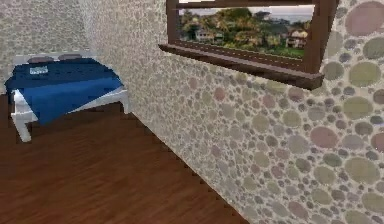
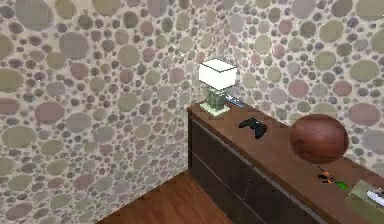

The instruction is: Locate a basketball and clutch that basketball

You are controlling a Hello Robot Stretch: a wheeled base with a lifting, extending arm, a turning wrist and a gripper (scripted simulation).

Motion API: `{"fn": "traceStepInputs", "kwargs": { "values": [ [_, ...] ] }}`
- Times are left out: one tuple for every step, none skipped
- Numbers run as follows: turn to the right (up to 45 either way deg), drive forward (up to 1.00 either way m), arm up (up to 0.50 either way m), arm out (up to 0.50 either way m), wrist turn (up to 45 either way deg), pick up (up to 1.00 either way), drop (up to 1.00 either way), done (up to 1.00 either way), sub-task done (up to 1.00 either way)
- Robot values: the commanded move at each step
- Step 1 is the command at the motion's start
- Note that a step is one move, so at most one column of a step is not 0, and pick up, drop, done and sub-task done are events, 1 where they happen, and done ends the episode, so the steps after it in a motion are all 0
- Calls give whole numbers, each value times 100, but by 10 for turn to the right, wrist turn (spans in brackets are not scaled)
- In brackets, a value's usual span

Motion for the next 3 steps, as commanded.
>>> {"fn": "traceStepInputs", "kwargs": {
  "values": [
    [330, 0, 0, 0, 0, 0, 0, 0, 0],
    [450, 0, 0, 0, 0, 0, 0, 0, 0],
    [450, 0, 0, 0, 0, 0, 0, 0, 0]
  ]
}}
